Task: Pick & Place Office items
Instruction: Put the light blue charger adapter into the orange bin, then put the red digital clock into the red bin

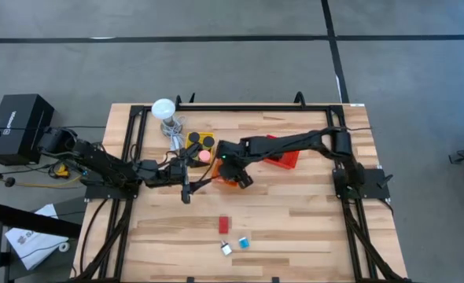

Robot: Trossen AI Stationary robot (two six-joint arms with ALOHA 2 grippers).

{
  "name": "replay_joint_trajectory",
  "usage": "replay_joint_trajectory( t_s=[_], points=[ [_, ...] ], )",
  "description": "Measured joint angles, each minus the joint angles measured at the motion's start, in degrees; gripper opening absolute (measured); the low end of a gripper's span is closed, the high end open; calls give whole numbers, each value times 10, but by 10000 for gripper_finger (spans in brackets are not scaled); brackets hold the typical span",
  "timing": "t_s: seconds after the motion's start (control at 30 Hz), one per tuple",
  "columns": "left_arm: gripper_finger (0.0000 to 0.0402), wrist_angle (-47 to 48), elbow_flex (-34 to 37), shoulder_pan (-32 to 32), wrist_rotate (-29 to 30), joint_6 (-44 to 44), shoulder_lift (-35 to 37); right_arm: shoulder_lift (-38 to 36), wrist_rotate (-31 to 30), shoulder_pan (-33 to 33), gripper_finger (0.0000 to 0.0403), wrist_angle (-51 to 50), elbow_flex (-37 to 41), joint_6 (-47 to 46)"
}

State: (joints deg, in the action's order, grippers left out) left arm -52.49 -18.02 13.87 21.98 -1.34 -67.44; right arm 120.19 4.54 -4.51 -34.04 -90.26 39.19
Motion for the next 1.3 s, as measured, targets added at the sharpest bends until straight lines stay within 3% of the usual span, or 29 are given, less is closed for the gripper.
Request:
replay_joint_trajectory(
  t_s=[0.13, 0.47, 0.67, 0.9, 1.07, 1.2, 1.3],
  points=[
    [273, -4, 0, 0, -1, 0, 0, 9, -1, 8, 214, 7, -3, 6],
    [273, -5, 0, 0, 0, 0, 4, 4, -22, 6, 275, -21, -10, 8],
    [273, -5, 0, 0, 0, 0, 4, 3, -94, 16, 278, -129, -75, -31],
    [273, -5, 0, 3, -13, -4, 4, 3, -87, 31, 278, -266, -146, -96],
    [273, -5, 0, 14, -25, -4, 4, -5, -75, 55, 278, -365, -154, -145],
    [273, -14, 0, 27, -28, -4, 4, -23, -75, 71, 279, -406, -151, -179],
    [273, -33, 0, 39, -64, 7, 11, -38, -75, 78, 279, -405, -153, -208]
  ],
)
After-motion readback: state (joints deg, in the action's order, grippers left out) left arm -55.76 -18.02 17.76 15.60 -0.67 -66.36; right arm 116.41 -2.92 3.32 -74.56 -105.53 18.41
